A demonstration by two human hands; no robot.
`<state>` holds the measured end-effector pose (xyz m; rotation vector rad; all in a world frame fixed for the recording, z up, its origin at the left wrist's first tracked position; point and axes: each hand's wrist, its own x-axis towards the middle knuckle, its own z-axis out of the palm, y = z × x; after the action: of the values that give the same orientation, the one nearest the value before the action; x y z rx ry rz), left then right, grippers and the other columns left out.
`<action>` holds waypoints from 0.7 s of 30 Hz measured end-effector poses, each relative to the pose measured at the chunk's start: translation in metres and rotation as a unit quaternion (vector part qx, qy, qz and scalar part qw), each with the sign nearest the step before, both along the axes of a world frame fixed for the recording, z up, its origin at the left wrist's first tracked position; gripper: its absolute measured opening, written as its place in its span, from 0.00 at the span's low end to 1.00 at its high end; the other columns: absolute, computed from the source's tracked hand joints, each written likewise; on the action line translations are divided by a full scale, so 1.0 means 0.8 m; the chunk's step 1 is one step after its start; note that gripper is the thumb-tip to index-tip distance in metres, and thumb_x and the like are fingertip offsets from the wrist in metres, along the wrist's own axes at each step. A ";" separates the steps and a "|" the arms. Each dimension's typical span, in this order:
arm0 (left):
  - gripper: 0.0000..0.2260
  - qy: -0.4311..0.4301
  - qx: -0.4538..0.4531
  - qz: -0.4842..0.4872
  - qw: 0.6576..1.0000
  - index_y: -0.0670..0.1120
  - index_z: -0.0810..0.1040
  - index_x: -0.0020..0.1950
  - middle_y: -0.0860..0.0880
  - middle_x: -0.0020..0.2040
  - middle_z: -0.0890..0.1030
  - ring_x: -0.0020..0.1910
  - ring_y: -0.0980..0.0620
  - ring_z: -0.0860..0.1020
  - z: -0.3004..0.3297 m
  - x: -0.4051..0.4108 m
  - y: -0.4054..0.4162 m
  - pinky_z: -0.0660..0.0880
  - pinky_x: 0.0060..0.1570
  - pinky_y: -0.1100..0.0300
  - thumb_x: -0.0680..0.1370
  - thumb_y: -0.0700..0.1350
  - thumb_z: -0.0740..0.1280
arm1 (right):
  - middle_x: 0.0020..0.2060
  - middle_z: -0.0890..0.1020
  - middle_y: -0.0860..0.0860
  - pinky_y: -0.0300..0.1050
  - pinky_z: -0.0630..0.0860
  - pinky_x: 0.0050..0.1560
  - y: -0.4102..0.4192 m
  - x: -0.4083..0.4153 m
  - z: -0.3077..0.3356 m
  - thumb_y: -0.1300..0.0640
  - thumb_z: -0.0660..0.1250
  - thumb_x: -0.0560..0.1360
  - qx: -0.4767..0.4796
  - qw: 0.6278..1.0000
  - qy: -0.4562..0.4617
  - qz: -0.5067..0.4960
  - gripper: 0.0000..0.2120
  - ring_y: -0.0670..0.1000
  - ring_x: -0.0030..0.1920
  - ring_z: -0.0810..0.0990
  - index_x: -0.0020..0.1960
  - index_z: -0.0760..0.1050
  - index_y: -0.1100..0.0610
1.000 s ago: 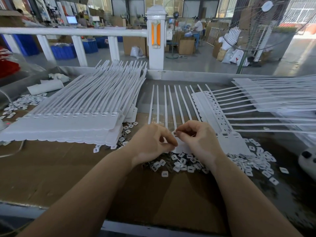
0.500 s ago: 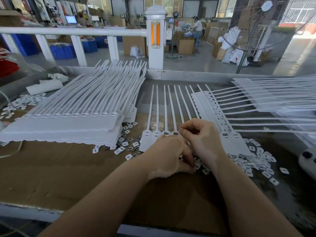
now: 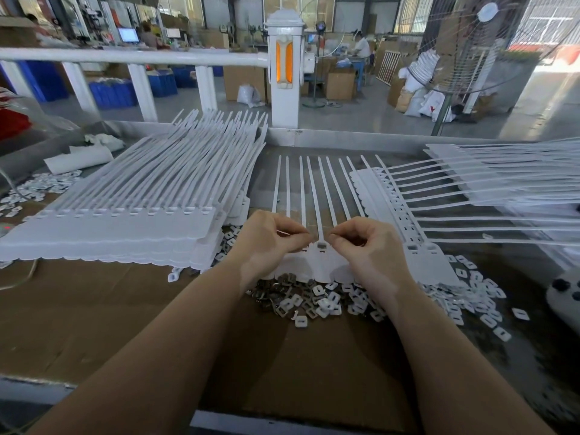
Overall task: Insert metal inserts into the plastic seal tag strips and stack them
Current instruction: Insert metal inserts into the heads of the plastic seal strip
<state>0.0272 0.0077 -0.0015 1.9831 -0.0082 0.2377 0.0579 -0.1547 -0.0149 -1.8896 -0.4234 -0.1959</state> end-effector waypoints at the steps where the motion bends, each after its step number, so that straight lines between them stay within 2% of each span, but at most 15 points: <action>1: 0.02 0.007 0.006 0.009 1.000 0.48 0.84 0.41 0.51 0.37 0.84 0.40 0.57 0.81 -0.002 0.001 0.002 0.76 0.44 0.68 0.70 0.41 0.73 | 0.31 0.80 0.45 0.26 0.71 0.36 0.000 0.000 0.000 0.63 0.70 0.72 -0.002 1.000 0.000 0.000 0.03 0.37 0.34 0.77 0.40 0.81 0.56; 3: 0.04 0.006 0.033 0.022 0.999 0.49 0.83 0.40 0.53 0.38 0.83 0.39 0.61 0.80 -0.007 0.005 0.004 0.74 0.43 0.73 0.70 0.39 0.73 | 0.33 0.81 0.46 0.26 0.71 0.37 0.000 0.000 0.000 0.62 0.71 0.72 -0.006 1.000 0.000 -0.001 0.02 0.37 0.35 0.78 0.41 0.81 0.57; 6: 0.10 0.002 0.052 0.034 0.998 0.50 0.79 0.43 0.56 0.39 0.81 0.40 0.63 0.79 -0.009 0.009 0.007 0.74 0.46 0.74 0.71 0.35 0.72 | 0.34 0.81 0.47 0.27 0.72 0.38 0.000 0.000 0.000 0.62 0.70 0.72 -0.014 1.000 -0.001 -0.002 0.03 0.39 0.37 0.78 0.41 0.81 0.56; 12: 0.09 0.010 0.101 0.024 0.995 0.48 0.78 0.49 0.53 0.41 0.83 0.45 0.60 0.80 -0.005 0.020 0.002 0.74 0.48 0.71 0.75 0.35 0.67 | 0.35 0.81 0.47 0.26 0.72 0.39 0.000 -0.002 0.001 0.62 0.70 0.72 -0.032 0.999 -0.008 0.002 0.02 0.40 0.38 0.78 0.42 0.81 0.56; 18: 0.09 0.012 0.147 0.014 0.989 0.50 0.78 0.51 0.55 0.40 0.80 0.40 0.61 0.78 0.001 0.024 -0.001 0.72 0.40 0.73 0.74 0.37 0.69 | 0.35 0.82 0.47 0.26 0.71 0.39 0.001 -0.001 0.001 0.62 0.71 0.71 -0.032 0.999 -0.007 0.001 0.02 0.41 0.37 0.78 0.41 0.81 0.55; 21: 0.09 0.017 0.141 0.008 0.990 0.48 0.78 0.52 0.54 0.40 0.81 0.41 0.59 0.78 -0.001 0.025 -0.003 0.73 0.43 0.70 0.74 0.38 0.69 | 0.35 0.82 0.47 0.26 0.72 0.39 0.001 -0.001 0.001 0.61 0.70 0.71 -0.036 0.999 -0.009 0.002 0.02 0.41 0.37 0.78 0.41 0.81 0.55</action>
<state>0.0474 0.0057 -0.0022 2.2690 -0.0034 0.2231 0.0569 -0.1539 -0.0144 -1.9585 -0.4521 -0.1983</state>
